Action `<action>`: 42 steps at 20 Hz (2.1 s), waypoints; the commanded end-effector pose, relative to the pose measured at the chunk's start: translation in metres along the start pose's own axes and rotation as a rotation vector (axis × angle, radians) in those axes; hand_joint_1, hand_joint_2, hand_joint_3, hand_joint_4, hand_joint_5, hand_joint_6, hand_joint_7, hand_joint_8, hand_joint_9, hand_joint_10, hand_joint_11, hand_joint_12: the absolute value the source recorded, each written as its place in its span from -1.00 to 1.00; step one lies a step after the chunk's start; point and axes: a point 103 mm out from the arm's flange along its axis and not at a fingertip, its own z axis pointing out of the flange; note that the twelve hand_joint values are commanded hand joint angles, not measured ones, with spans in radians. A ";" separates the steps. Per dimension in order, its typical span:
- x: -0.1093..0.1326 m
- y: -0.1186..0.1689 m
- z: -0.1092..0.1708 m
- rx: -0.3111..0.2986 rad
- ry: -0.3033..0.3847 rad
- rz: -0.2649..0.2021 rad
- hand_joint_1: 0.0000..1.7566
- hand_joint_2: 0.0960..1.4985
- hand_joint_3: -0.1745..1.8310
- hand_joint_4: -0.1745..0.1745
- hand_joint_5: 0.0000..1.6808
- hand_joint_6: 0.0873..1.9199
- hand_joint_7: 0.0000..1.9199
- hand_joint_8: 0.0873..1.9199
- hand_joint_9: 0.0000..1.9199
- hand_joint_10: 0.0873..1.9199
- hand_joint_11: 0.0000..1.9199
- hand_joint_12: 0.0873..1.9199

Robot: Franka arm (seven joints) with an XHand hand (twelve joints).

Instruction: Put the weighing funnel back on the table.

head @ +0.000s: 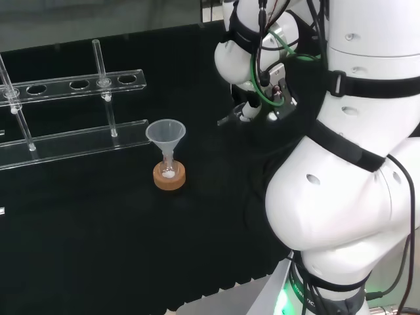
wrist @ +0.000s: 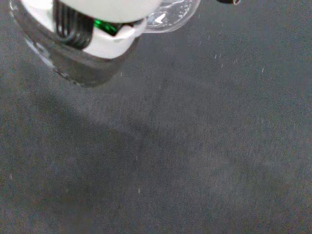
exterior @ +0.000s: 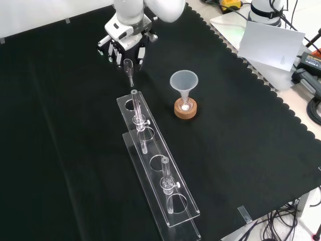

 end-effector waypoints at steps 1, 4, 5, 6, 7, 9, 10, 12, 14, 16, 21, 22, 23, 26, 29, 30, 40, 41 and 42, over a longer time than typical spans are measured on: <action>-0.001 0.003 0.023 0.019 -0.011 -0.011 0.26 -0.01 -0.47 1.00 0.60 -0.63 0.70 -1.00 0.16 -0.93 -0.99 0.64; 0.004 0.004 0.029 0.034 -0.018 -0.009 0.26 -0.01 -0.47 1.00 0.60 -0.63 0.70 -1.00 0.16 -0.93 -0.99 0.64; 0.005 0.005 0.030 0.041 -0.021 -0.009 0.26 -0.01 -0.47 1.00 0.60 -0.63 0.70 -1.00 0.16 -0.93 -0.99 0.64; 0.004 0.005 0.030 0.054 -0.031 -0.006 0.26 0.01 -0.49 1.00 0.58 -0.60 0.69 -1.00 0.16 -0.93 -0.99 0.64; 0.004 0.006 0.030 0.065 -0.038 -0.006 0.25 0.02 -0.50 1.00 0.56 -0.58 0.68 -1.00 0.16 -0.93 -0.99 0.64; 0.002 0.006 0.030 0.102 -0.069 -0.014 0.15 0.00 -0.52 1.00 0.50 -0.55 0.64 -1.00 0.16 -0.94 -1.00 0.63; 0.000 0.005 0.029 0.114 -0.072 -0.013 0.06 -0.06 -0.48 1.00 0.47 -0.57 0.60 -1.00 0.15 -0.95 -1.00 0.63; -0.008 0.003 0.026 0.133 -0.075 -0.006 -0.04 -0.15 -0.40 1.00 0.40 -0.60 0.55 -1.00 0.12 -0.96 -1.00 0.61; -0.015 0.003 0.025 0.150 -0.071 0.010 -0.10 -0.18 -0.36 1.00 0.34 -0.62 0.50 -1.00 0.10 -0.97 -1.00 0.60; -0.021 -0.001 0.020 0.158 -0.053 0.023 -0.16 -0.20 -0.33 0.93 0.22 -0.57 0.42 -1.00 0.08 -0.98 -1.00 0.61; -0.028 -0.011 -0.004 0.168 0.002 0.035 -0.36 -0.22 -0.42 0.38 -0.40 -0.75 0.00 -1.00 -0.08 -1.00 -0.96 0.61; -0.028 -0.013 -0.009 0.166 0.012 0.033 -0.40 -0.21 -0.46 0.33 -0.46 -0.84 -0.08 -1.00 -0.12 -1.00 -0.95 0.61; -0.028 -0.015 -0.015 0.163 0.026 0.033 -0.43 -0.20 -0.49 0.30 -0.50 -0.90 -0.13 -1.00 -0.15 -1.00 -0.95 0.61; -0.028 -0.023 -0.034 0.146 0.062 0.024 -0.48 -0.19 -0.55 0.28 -0.54 -1.00 -0.22 -1.00 -0.23 -0.98 -0.93 0.60; -0.030 -0.028 -0.051 0.120 0.088 0.013 -0.57 -0.20 -0.61 0.23 -0.65 -1.00 -0.36 -1.00 -0.38 -0.98 -0.99 0.60; -0.029 -0.027 -0.057 0.115 0.098 0.012 -0.59 -0.18 -0.65 0.21 -0.69 -1.00 -0.39 -1.00 -0.45 -0.92 -1.00 0.58; -0.015 -0.038 -0.145 0.025 0.148 0.026 -0.77 -0.18 -0.80 0.09 -0.98 -1.00 -0.68 -1.00 -0.99 -0.36 -1.00 0.35; -0.016 -0.042 -0.156 0.012 0.156 0.026 -0.77 -0.17 -0.80 0.08 -0.99 -1.00 -0.70 -1.00 -1.00 -0.39 -1.00 0.34; -0.013 -0.042 -0.162 0.004 0.157 0.025 -0.77 -0.17 -0.80 0.07 -1.00 -1.00 -0.70 -1.00 -1.00 -0.41 -1.00 0.32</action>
